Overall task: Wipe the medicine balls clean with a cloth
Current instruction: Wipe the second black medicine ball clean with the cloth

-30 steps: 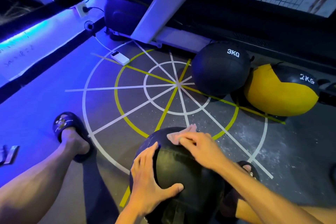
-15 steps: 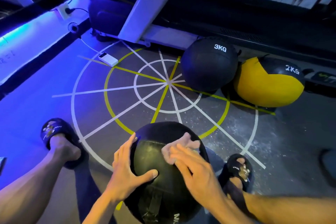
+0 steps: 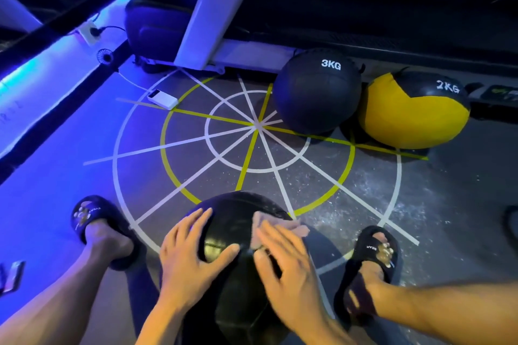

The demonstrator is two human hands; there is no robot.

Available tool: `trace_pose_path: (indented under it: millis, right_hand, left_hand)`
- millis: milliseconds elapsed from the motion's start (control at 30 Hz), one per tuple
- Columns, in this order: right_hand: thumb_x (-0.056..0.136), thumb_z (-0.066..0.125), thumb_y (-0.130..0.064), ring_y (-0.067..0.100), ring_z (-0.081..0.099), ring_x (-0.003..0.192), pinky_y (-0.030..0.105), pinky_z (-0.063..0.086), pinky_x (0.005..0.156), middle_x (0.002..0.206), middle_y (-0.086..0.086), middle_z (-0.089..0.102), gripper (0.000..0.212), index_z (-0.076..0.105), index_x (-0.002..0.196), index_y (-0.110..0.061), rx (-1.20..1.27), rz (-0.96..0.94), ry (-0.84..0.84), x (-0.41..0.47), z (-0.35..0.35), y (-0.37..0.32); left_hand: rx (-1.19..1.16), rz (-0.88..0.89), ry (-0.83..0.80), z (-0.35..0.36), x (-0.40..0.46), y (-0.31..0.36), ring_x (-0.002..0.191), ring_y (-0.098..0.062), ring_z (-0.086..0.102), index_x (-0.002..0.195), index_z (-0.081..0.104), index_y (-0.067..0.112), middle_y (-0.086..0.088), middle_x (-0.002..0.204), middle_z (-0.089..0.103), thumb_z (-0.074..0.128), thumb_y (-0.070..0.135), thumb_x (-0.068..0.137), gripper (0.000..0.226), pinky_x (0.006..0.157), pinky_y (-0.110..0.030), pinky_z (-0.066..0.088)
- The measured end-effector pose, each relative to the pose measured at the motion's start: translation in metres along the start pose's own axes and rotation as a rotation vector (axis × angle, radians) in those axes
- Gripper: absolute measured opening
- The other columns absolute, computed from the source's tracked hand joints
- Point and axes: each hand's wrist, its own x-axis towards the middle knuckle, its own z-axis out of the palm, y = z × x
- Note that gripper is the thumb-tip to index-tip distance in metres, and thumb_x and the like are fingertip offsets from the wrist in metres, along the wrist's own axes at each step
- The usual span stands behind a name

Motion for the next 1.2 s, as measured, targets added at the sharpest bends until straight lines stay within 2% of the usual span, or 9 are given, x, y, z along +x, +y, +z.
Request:
trace_pose_path:
  millis: [167,233,333,433,567,767,1033,1100,1200]
  right_hand:
    - [0.108,0.044,-0.035,0.011,0.029,0.152,0.030,0.022,0.125,0.160,-0.014,0.040,0.044,0.047,0.152,-0.028,-0.064,-0.151,-0.185,0.000,0.012,0.015]
    - [0.111,0.034,-0.036,0.005,0.020,0.154,0.025,0.013,0.126,0.164,-0.016,0.029,0.045,0.032,0.156,-0.037,-0.043,0.034,-0.233,0.019,0.017,0.031]
    - [0.112,0.031,-0.036,0.002,0.028,0.151,0.010,0.013,0.119,0.159,-0.017,0.037,0.040,0.038,0.151,-0.036,0.166,0.397,-0.213,0.046,0.022,0.037]
    - [0.108,0.029,-0.053,0.002,0.021,0.153,0.027,0.013,0.126,0.163,-0.014,0.034,0.051,0.042,0.153,-0.032,0.095,0.145,-0.205,0.029,0.024,-0.009]
    - [0.111,0.030,-0.045,0.008,0.023,0.154,0.029,0.013,0.126,0.162,-0.009,0.038,0.051,0.047,0.153,-0.021,-0.005,-0.232,-0.313,0.015,0.019,-0.018]
    - [0.107,0.024,-0.046,-0.004,0.033,0.145,0.039,0.025,0.124,0.157,-0.018,0.043,0.052,0.045,0.152,-0.033,0.133,0.320,-0.314,0.072,0.026,0.030]
    - [0.111,0.030,-0.037,0.010,0.019,0.155,0.037,0.016,0.127,0.165,-0.018,0.029,0.047,0.039,0.157,-0.030,-0.011,-0.277,-0.414,0.014,0.010,-0.024]
    - [0.110,0.023,-0.039,0.007,0.017,0.155,0.043,0.019,0.126,0.164,-0.020,0.029,0.049,0.037,0.157,-0.033,-0.024,-0.158,-0.368,0.035,0.014,-0.005]
    - [0.105,0.008,-0.048,0.003,0.004,0.156,0.042,0.001,0.129,0.163,-0.030,0.019,0.056,0.029,0.157,-0.045,-0.030,0.096,-0.371,0.061,0.023,0.001]
  left_hand:
    - [-0.141,-0.084,0.017,-0.016,-0.012,-0.028,0.137,-0.005,0.037,0.143,0.046,0.046,0.021,0.145,0.048,0.063,0.094,0.058,0.099,0.118,-0.041,0.033]
    - [-0.164,-0.102,0.027,-0.017,-0.017,-0.026,0.137,-0.005,0.037,0.144,0.045,0.048,0.029,0.142,0.044,0.069,0.088,0.057,0.099,0.119,-0.044,0.033]
    - [-0.149,-0.123,0.020,-0.015,-0.020,-0.023,0.137,-0.010,0.036,0.150,0.040,0.046,0.031,0.138,0.043,0.070,0.086,0.057,0.106,0.118,-0.051,0.033]
    - [-0.135,-0.129,0.023,-0.014,-0.017,-0.022,0.136,-0.011,0.037,0.151,0.040,0.042,0.021,0.139,0.047,0.065,0.092,0.057,0.109,0.116,-0.054,0.034]
    - [-0.148,-0.111,0.013,-0.014,-0.019,-0.020,0.137,-0.008,0.037,0.150,0.042,0.040,0.021,0.144,0.046,0.064,0.093,0.058,0.109,0.117,-0.049,0.034]
    - [-0.150,-0.102,0.043,-0.010,-0.017,-0.015,0.137,-0.008,0.036,0.147,0.041,0.046,0.026,0.140,0.044,0.071,0.084,0.059,0.100,0.116,-0.047,0.034]
    - [-0.127,-0.094,0.040,-0.008,-0.018,-0.013,0.139,-0.007,0.035,0.149,0.039,0.045,0.025,0.146,0.042,0.067,0.085,0.062,0.099,0.117,-0.042,0.029]
    - [-0.140,-0.083,0.015,-0.007,-0.017,-0.009,0.139,-0.005,0.031,0.147,0.034,0.051,0.028,0.145,0.038,0.067,0.089,0.060,0.100,0.116,-0.036,0.026]
    - [-0.132,-0.049,-0.015,-0.005,-0.011,-0.002,0.137,0.003,0.024,0.147,0.027,0.053,0.028,0.146,0.035,0.063,0.093,0.059,0.103,0.121,-0.042,0.023]
